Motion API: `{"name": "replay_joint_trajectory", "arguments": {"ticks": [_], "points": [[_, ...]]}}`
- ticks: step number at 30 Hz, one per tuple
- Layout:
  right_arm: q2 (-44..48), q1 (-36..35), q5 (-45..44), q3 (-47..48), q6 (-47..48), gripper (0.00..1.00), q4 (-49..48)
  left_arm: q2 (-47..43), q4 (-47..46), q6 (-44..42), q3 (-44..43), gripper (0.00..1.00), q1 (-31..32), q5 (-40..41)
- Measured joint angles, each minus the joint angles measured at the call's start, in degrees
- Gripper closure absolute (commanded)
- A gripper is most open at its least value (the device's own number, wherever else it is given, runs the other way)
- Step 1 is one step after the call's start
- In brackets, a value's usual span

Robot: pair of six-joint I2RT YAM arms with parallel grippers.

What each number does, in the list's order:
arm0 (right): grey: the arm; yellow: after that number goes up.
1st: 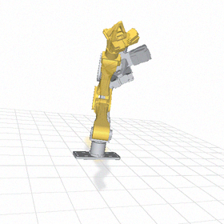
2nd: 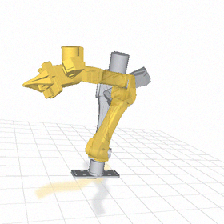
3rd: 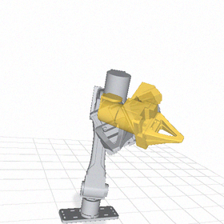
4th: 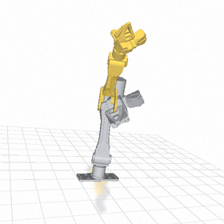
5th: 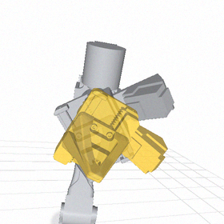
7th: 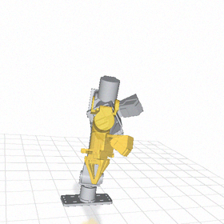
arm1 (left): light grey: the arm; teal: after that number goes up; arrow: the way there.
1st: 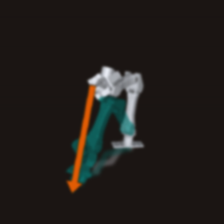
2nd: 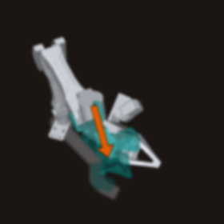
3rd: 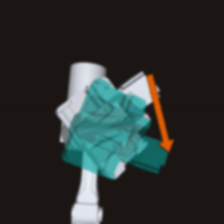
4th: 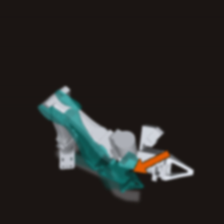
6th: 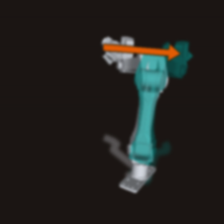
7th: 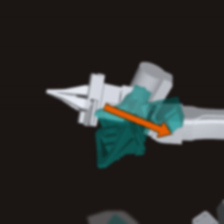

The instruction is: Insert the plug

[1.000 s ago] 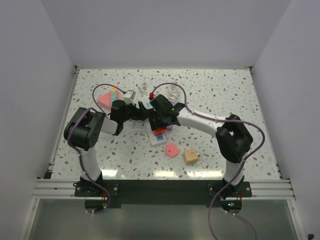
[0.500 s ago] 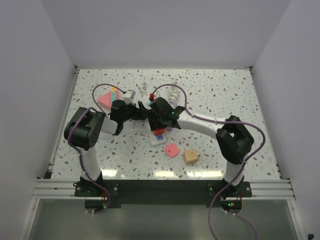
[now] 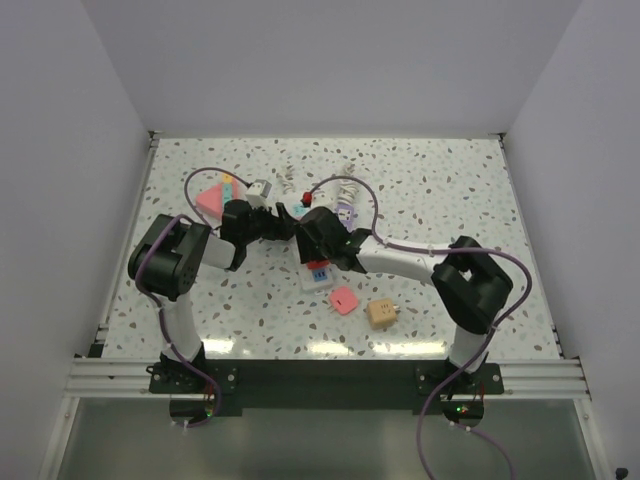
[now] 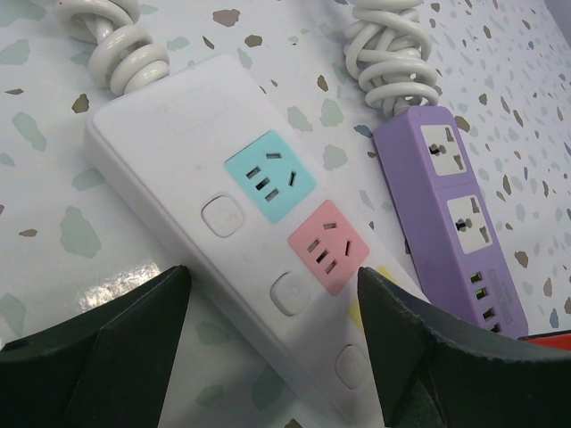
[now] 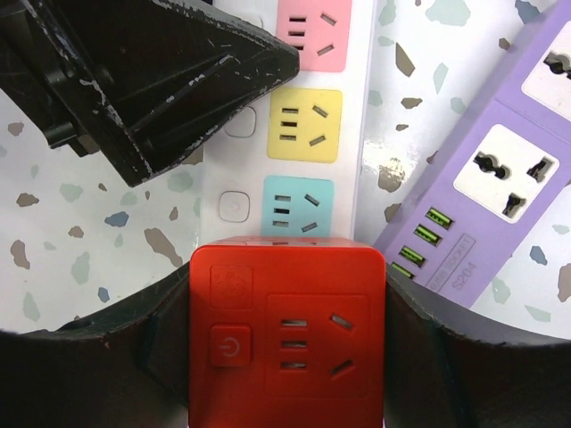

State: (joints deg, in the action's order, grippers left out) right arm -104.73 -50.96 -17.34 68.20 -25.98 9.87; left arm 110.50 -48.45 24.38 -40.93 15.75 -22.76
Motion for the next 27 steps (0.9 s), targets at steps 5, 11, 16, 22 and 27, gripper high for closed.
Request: {"name": "replay_joint_trajectory", "arguments": {"ticks": [5, 11, 16, 22, 27], "points": [[1.7, -0.9, -2.3, -3.2, -0.6, 1.00, -3.1, 0.2, -0.2, 0.0, -0.1, 0.19, 0.0, 0.0], [2.8, -2.4, -5.7, -6.1, -1.1, 1.00, -6.3, 0.3, -0.3, 0.0, -0.1, 0.20, 0.0, -0.2], [2.8, -3.4, -7.9, -7.1, -1.7, 1.00, -8.1, 0.3, -0.3, 0.0, -0.1, 0.20, 0.0, -0.2], [4.3, -4.4, -10.7, -10.2, -3.8, 1.00, -11.0, 0.3, -0.3, 0.0, -0.1, 0.21, 0.0, -0.2], [5.6, -4.6, -11.8, -12.9, -6.4, 1.00, -12.9, 0.3, -0.4, 0.0, -0.1, 0.21, 0.0, -0.2]]}}
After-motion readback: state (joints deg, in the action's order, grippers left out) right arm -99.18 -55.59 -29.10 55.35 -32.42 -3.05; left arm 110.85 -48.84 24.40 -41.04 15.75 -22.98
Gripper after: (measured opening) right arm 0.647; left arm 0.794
